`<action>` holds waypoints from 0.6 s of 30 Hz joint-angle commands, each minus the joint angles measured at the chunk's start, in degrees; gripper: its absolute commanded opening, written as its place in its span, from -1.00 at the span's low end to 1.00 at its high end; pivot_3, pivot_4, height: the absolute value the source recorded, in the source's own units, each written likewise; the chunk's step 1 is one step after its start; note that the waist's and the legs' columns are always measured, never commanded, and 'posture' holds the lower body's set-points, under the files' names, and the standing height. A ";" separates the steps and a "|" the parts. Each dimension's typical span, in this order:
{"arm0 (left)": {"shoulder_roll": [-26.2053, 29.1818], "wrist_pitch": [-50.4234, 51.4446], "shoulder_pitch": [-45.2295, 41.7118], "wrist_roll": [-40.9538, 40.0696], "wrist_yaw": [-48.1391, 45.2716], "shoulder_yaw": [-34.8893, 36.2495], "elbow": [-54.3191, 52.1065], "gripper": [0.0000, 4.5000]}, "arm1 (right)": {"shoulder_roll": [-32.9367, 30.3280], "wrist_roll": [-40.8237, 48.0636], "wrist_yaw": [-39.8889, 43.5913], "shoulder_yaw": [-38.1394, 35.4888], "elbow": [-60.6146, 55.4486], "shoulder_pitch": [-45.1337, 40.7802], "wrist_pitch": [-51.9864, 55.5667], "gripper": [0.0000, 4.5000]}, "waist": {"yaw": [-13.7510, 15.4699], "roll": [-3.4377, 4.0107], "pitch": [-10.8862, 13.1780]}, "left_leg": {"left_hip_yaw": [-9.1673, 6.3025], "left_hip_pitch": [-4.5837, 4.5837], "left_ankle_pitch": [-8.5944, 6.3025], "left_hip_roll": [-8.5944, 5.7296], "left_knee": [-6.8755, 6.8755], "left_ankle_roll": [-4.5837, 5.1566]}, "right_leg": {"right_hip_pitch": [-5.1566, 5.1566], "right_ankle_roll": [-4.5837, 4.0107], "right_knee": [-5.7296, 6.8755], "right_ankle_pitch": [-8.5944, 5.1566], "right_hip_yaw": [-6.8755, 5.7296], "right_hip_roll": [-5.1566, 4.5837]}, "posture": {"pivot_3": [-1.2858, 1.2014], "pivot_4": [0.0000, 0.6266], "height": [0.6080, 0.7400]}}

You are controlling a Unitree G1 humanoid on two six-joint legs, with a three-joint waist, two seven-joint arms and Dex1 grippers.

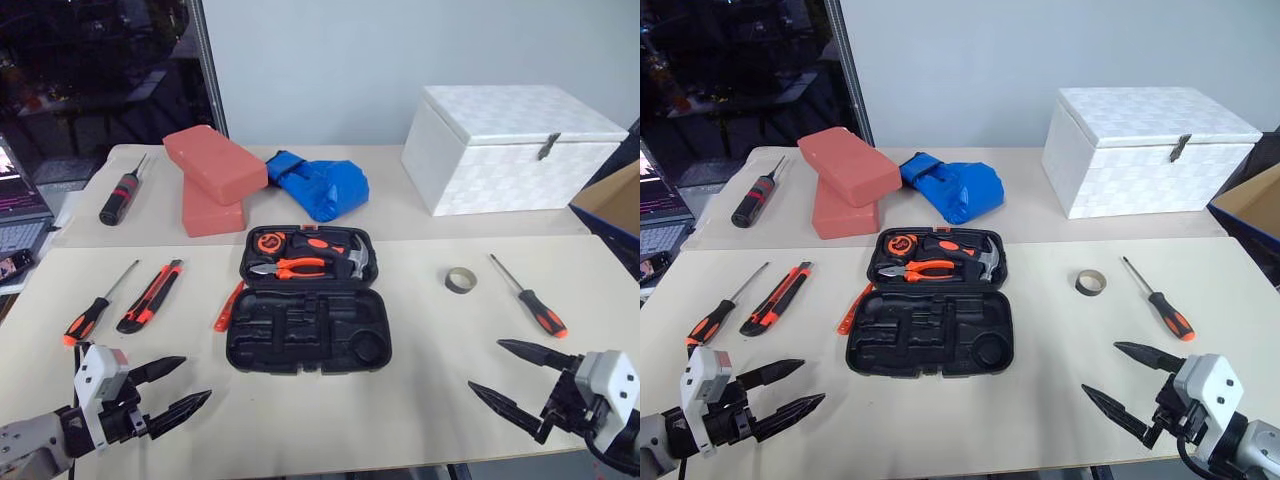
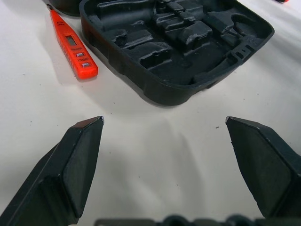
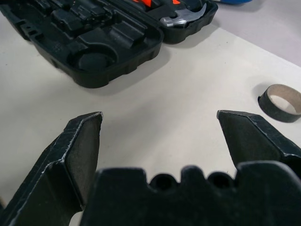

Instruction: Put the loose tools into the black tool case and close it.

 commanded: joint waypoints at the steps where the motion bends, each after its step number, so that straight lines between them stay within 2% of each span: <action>1: -2.09 1.35 -3.18 -1.73 5.12 1.18 -0.44 0.99 | 0.31 2.51 -2.04 0.43 -3.07 -2.83 0.18 1.00 | 0.01 0.00 0.00 | 0.02 0.00 -0.01 0.00 0.00 -0.01 | -0.01 -0.02 0.01 -0.01 0.00 0.00 | 0.03 -0.52 1.00; 4: -6.27 5.58 -10.88 -4.47 16.64 1.52 -0.81 0.99 | 0.69 5.44 -5.78 4.51 -7.15 -8.46 3.44 1.00 | 0.05 0.05 0.01 | 0.04 0.01 -0.05 0.00 -0.04 0.00 | -0.03 -0.10 0.08 -0.06 -0.01 0.04 | 0.03 -0.52 1.00; 9: -7.52 14.59 -18.09 -6.01 31.17 3.34 -1.79 0.99 | -0.58 7.50 -6.07 9.32 -10.72 -12.55 5.97 1.00 | 0.10 -0.03 -0.02 | -0.01 0.19 -0.04 0.02 0.06 0.01 | 0.18 0.13 0.16 0.09 -0.01 0.18 | 0.03 -0.52 1.00; 12: -1.96 21.45 -24.19 -4.13 36.78 5.51 4.16 0.99 | -2.08 8.07 -5.95 13.18 -12.67 -16.91 7.44 1.00 | 0.08 -0.08 0.01 | -0.02 0.18 -0.04 0.00 0.07 0.01 | 0.18 0.32 0.16 0.22 0.00 0.17 | 0.03 -0.52 1.00; 14: 4.42 21.44 -26.81 -1.05 33.39 5.21 10.38 0.99 | -2.72 9.42 -6.76 15.57 -13.40 -20.78 9.31 1.00 | -0.14 -0.21 0.06 | -0.02 0.26 -0.04 0.00 0.08 0.01 | 0.19 0.32 0.23 0.24 0.00 0.22 | 0.03 -0.52 1.00; 18: 16.81 18.52 -31.67 5.28 22.63 -0.73 27.46 0.99 | -3.41 8.42 -6.88 19.11 -12.82 -25.67 10.19 1.00 | -0.30 -0.21 0.06 | 0.01 0.39 -0.04 0.00 0.04 0.01 | 0.14 -0.28 0.22 0.07 -0.03 0.37 | 0.03 -0.52 1.00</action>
